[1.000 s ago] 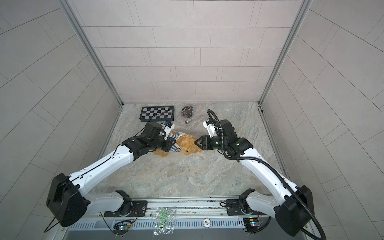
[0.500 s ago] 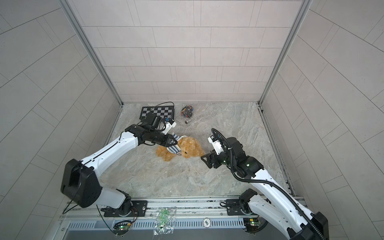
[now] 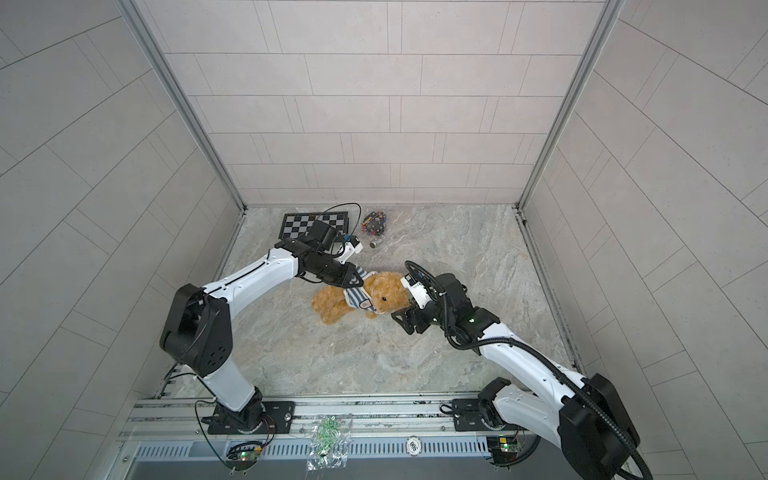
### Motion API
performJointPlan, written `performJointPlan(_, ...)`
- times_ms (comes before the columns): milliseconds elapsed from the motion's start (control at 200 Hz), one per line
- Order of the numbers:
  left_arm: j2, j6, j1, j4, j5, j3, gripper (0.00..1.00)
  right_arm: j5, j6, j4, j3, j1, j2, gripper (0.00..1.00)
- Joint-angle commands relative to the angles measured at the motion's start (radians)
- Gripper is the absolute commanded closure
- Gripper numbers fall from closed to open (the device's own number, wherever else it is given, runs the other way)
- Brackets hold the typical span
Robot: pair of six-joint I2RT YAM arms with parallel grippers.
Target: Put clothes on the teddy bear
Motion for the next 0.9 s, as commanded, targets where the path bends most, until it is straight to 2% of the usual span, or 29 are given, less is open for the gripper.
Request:
performJointPlan(0,0.033,0.019,0.008,-0.016,-0.014,0.053,0.94,0.031,-0.050,0.086,0.022,0.000,0.048,0.24)
performJointPlan(50,0.046,0.036,0.010,-0.031,-0.027,0.077,0.91,0.067,-0.037,0.130,0.010,-0.005,0.074,0.27)
performJointPlan(240,0.119,0.064,0.020,-0.073,-0.077,0.166,0.84,0.050,-0.020,0.245,0.020,-0.047,0.194,0.36)
performJointPlan(400,0.144,0.048,0.029,-0.062,-0.169,0.205,0.63,0.045,-0.007,0.278,0.035,-0.060,0.236,0.41)
performJointPlan(496,0.145,0.028,0.032,-0.037,-0.223,0.216,0.40,0.041,-0.001,0.289,0.035,-0.072,0.257,0.42)
performJointPlan(586,0.126,0.009,0.033,-0.013,-0.249,0.218,0.27,0.047,0.004,0.296,0.035,-0.083,0.271,0.43)
performJointPlan(771,0.048,0.000,0.032,-0.003,-0.311,0.185,0.07,0.079,0.011,0.291,0.081,-0.101,0.301,0.45)
performJointPlan(891,-0.015,-0.006,0.033,0.006,-0.333,0.145,0.00,0.072,-0.001,0.267,0.116,-0.110,0.347,0.47)
